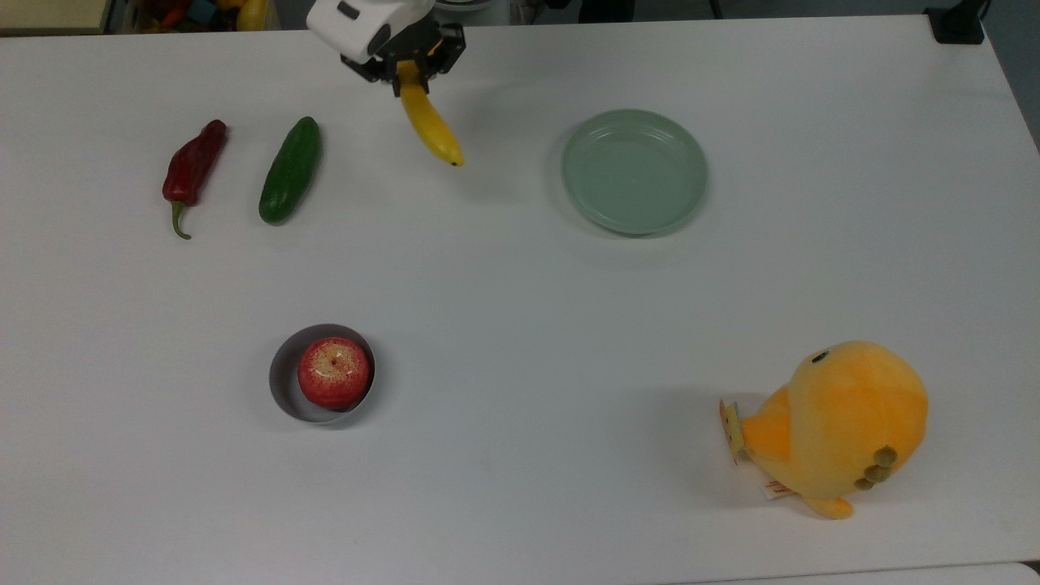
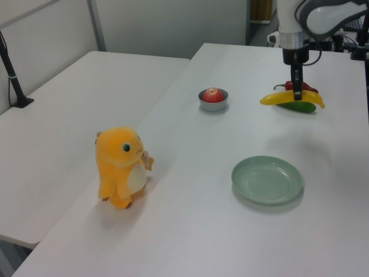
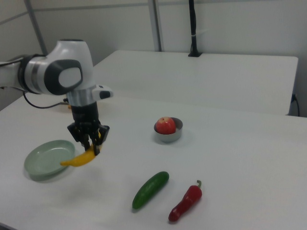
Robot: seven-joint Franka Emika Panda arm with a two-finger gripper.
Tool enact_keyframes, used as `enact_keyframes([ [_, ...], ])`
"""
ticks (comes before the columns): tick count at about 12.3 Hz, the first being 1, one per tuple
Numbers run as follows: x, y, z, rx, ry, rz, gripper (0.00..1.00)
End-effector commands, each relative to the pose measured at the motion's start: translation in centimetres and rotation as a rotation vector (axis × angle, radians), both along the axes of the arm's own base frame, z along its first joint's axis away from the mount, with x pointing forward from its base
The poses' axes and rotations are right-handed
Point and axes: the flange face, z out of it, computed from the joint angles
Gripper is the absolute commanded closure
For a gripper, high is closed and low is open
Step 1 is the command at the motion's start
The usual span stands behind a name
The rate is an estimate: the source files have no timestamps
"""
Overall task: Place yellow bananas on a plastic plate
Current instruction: 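Carry the banana over the green plate and lower it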
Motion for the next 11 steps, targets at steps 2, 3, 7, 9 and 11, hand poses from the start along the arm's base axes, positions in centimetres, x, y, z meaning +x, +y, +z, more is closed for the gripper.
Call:
enact_keyframes([
  [2,0.1,5.6,5.8,0.033,0.022,-0.036,1.0],
  [3,0.2,7.0,6.8,0.031,0.0,-0.037,1.0],
  [7,-1.1,13.6,6.7,-0.002,-0.008,-0.097,1.0],
  [9,-1.5,16.0,5.9,-0.018,-0.005,-0.141,1.0],
  [11,-1.5,17.6,4.4,-0.023,0.006,-0.209,1.0],
])
